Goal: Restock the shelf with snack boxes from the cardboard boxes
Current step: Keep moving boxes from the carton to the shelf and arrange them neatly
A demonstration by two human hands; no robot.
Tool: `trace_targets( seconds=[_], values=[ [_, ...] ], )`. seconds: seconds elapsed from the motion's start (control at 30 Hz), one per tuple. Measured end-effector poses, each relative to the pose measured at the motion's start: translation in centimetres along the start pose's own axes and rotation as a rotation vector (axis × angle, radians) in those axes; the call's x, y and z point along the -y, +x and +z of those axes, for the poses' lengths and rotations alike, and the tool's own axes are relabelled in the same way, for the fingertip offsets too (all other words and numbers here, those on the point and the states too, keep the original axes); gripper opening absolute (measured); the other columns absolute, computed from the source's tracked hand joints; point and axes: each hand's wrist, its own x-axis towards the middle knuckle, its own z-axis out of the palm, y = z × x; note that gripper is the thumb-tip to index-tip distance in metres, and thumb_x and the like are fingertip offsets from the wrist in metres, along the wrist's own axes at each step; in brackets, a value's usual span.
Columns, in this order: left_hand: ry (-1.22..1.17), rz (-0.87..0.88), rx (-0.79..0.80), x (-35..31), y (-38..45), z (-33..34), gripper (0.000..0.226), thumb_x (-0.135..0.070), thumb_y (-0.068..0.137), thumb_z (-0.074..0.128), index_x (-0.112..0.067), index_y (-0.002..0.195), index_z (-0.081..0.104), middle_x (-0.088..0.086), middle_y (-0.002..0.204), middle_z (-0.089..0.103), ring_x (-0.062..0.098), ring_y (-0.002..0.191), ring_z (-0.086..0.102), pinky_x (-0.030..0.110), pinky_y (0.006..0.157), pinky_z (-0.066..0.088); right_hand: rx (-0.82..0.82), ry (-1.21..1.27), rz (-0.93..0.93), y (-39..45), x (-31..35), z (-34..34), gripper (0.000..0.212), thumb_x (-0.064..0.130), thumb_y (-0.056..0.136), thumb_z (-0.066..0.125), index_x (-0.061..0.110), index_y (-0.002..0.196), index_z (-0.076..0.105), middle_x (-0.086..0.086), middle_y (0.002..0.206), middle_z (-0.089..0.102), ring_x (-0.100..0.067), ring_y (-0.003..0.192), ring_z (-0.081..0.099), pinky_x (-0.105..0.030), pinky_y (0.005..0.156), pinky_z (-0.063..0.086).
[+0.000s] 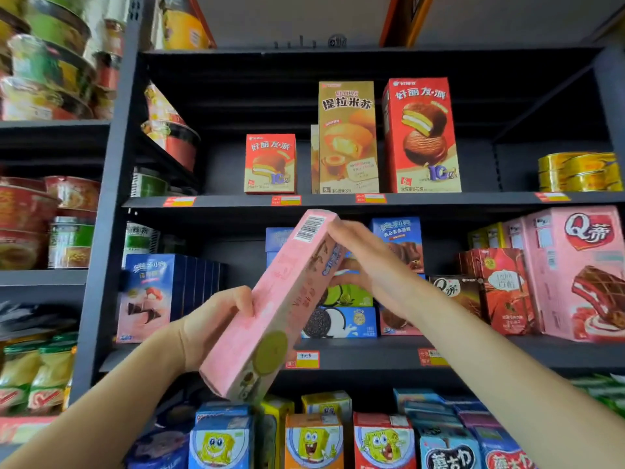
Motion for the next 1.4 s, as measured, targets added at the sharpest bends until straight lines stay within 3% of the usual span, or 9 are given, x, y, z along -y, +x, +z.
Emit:
trace_targets(
  seconds=[0.1,0.2,0.4,0.67,0.8,0.93,1.07,1.3,1.4],
  values=[
    [0.577,0.204,-0.157,-1.4,-0.1,0.8,0.065,-0.036,0.035,0.058,-0.01,0.095,0.06,0.006,0.083,0.063,0.016,0.07,0.06,0.027,0.063,0.05,-0.042,-0.245,-0.122,0.2,0.2,-1.8,0.034,0.03,0.084,0.066,0.024,0.115,0.056,0.004,0.105,0.059,-0.009,0.092,0.058,-0.015,0.067,0.048],
    [1.298,0.444,-0.516,-3.3,1.7,0.1,0.08,-0.061,0.039,0.044,-0.022,0.109,0.056,-0.003,0.096,0.06,0.019,0.089,0.057,0.032,0.079,0.045,0.02,-0.852,-0.323,0.8,-0.1,-3.2,0.052,0.033,0.076,0.075,0.033,0.124,0.052,0.005,0.116,0.051,-0.013,0.108,0.05,-0.024,0.087,0.043],
    [1.713,0.942,-0.898,-4.6,5.9,0.6,0.07,-0.021,0.051,0.074,-0.014,0.119,0.057,0.006,0.107,0.061,0.034,0.101,0.053,0.042,0.097,0.026,-0.172,-1.512,-0.539,2.5,-1.8,-4.8,0.071,0.037,0.085,0.064,0.03,0.146,0.027,0.005,0.136,0.042,-0.02,0.121,0.038,-0.039,0.097,0.032],
    [1.607,0.768,-1.009,-0.6,9.6,-2.4,0.073,-0.005,0.058,0.082,-0.01,0.125,0.054,0.014,0.117,0.06,0.036,0.107,0.058,0.045,0.088,0.049,-0.182,-1.632,-0.637,6.6,-5.5,-6.4,0.07,0.026,0.079,0.072,0.019,0.141,0.041,-0.004,0.13,0.053,-0.03,0.117,0.048,-0.046,0.1,0.034],
    [1.381,0.47,-0.924,0.8,11.2,-2.9,0.059,-0.012,0.088,0.057,-0.016,0.142,0.033,0.01,0.147,0.03,0.031,0.136,0.026,0.035,0.112,0.021,-0.075,-1.678,-0.482,8.6,-7.4,-6.4,0.071,0.037,0.088,0.06,0.025,0.148,0.022,0.001,0.144,0.038,-0.024,0.134,0.03,-0.037,0.11,0.02],
    [0.952,0.343,-0.923,1.5,11.8,-2.8,0.052,-0.01,0.088,0.052,-0.02,0.138,0.04,0.013,0.135,0.039,0.034,0.124,0.04,0.035,0.098,0.034,-0.047,-1.612,-0.385,9.1,-8.5,-7.3,0.071,0.048,0.09,0.051,0.023,0.149,0.021,0.0,0.147,0.035,-0.02,0.136,0.027,-0.032,0.112,0.014],
    [0.81,0.323,-0.947,2.2,11.9,-2.1,0.052,-0.006,0.088,0.05,-0.023,0.136,0.038,0.015,0.109,0.05,0.026,0.086,0.049,0.028,0.072,0.034,-0.062,-1.486,-0.421,9.6,-9.3,-7.8,0.053,0.025,0.097,0.047,0.019,0.147,0.029,-0.005,0.146,0.038,-0.021,0.136,0.029,-0.031,0.112,0.017],
    [0.825,0.315,-0.94,3.2,12.2,-1.0,0.064,-0.005,0.088,0.053,-0.026,0.142,0.027,0.013,0.116,0.044,0.023,0.079,0.051,0.031,0.068,0.04,-0.095,-1.389,-0.429,9.7,-10.1,-7.9,0.052,0.014,0.095,0.052,0.015,0.144,0.036,-0.006,0.141,0.041,-0.023,0.131,0.033,-0.033,0.11,0.024],
    [0.817,0.361,-0.938,3.3,11.4,-0.8,0.063,-0.006,0.085,0.056,-0.023,0.14,0.031,0.013,0.124,0.043,0.029,0.096,0.053,0.036,0.083,0.045,-0.207,-1.354,-0.602,9.6,-10.4,-7.0,0.04,0.005,0.086,0.06,0.005,0.126,0.057,-0.015,0.123,0.055,-0.036,0.115,0.049,-0.044,0.1,0.037]
  ],
)
